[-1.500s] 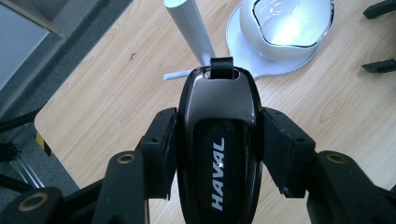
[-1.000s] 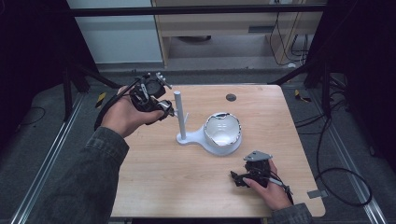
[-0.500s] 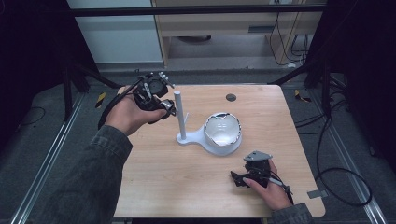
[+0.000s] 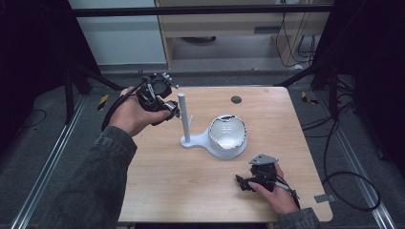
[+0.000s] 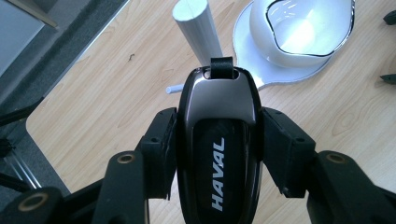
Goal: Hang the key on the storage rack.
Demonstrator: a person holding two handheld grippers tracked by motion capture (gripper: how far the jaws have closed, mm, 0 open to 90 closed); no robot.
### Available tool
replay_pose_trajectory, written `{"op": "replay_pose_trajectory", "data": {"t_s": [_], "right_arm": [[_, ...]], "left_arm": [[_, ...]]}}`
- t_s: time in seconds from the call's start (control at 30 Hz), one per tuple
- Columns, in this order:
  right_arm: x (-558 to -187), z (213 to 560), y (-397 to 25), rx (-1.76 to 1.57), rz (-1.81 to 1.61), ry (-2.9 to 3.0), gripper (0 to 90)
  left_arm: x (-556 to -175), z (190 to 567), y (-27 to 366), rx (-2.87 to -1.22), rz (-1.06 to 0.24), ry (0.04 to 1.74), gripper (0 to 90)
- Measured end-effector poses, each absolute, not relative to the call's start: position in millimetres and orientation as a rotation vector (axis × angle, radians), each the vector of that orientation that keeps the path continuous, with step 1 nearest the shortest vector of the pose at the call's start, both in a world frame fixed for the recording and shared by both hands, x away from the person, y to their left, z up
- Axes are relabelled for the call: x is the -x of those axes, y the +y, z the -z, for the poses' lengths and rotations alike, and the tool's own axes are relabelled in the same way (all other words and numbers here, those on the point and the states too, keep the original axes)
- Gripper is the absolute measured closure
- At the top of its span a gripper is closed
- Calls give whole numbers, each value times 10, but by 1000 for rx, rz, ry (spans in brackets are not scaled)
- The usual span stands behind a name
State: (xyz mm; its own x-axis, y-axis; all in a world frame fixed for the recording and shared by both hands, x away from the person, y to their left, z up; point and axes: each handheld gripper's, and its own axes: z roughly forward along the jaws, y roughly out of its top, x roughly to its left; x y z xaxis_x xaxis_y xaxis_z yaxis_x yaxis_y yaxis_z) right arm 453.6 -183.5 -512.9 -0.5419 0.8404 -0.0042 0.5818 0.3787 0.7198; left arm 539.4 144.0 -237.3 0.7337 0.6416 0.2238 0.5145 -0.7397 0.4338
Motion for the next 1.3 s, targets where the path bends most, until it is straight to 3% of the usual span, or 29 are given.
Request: {"op": "replay_pose_trajectory", "data": {"t_s": [0.73,1.3], "right_arm": [[-4537,5129,-1835,-1235,-962,2273,7],[-4537,5129,-1835,-1236,-963,2273,6]], "left_arm": [[-5446,2569,1577,-2575,-492,915,486],[-5451,2960,1751,-2505,-438,960,486]]}}
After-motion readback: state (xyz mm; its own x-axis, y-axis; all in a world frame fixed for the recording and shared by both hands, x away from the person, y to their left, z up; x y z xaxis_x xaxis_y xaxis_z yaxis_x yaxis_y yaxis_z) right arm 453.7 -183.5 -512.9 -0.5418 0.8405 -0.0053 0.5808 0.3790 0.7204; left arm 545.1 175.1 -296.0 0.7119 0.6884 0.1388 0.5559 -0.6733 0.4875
